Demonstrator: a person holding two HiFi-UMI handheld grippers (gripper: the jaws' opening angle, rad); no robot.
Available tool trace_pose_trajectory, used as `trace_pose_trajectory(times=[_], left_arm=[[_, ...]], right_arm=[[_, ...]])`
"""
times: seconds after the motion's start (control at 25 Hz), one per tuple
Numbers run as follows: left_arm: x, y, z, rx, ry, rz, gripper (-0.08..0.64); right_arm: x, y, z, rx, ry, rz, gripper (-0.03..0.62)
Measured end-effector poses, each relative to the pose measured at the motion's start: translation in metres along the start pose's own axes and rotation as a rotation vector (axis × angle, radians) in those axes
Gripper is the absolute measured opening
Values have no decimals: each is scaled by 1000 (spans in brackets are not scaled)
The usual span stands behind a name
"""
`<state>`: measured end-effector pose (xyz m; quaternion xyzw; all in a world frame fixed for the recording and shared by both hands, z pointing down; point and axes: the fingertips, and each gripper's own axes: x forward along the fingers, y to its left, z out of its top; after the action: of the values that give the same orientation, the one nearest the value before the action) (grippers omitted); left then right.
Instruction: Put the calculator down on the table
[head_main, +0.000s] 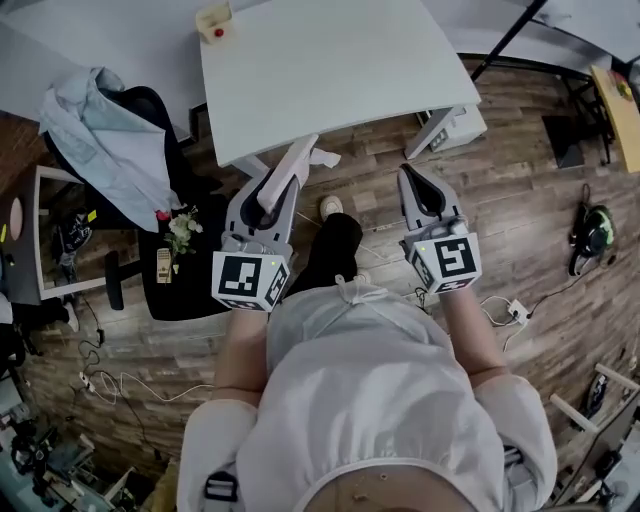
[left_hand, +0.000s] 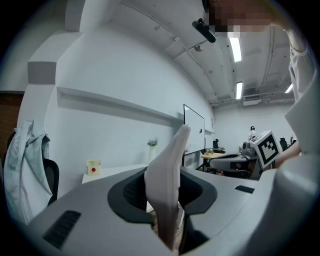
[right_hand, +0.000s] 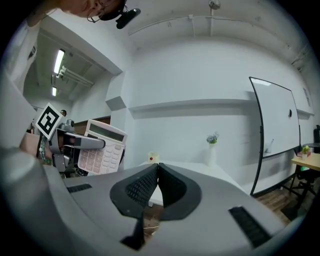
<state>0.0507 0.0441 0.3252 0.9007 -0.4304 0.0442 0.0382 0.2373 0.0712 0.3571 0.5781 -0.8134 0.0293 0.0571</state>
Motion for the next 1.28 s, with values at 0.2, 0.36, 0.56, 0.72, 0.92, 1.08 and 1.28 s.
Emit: trace_pose_trajectory(times=[0.2, 0.36, 0.56, 0.72, 0.92, 1.08, 1.28], left_arm=[[50, 51, -4, -42, -1, 36, 132], [99, 95, -8, -80, 4, 50, 132], [153, 151, -33, -162, 70, 56, 133], [187, 198, -69, -226, 150, 39, 133], [226, 228, -101, -267, 235, 18, 133], [254, 243, -127, -292, 305, 5, 133], [279, 254, -155, -338, 378, -16, 133]], right_arm=[[80, -16, 6, -29, 0, 56, 6], [149, -30, 9, -77, 9, 111, 6], [231, -41, 2, -80, 60, 157, 6], [295, -39, -14, -71, 99, 168, 6], [349, -49, -33, -54, 149, 179, 6], [381, -53, -53, -39, 192, 193, 6], [406, -50, -75, -23, 237, 218, 6]])
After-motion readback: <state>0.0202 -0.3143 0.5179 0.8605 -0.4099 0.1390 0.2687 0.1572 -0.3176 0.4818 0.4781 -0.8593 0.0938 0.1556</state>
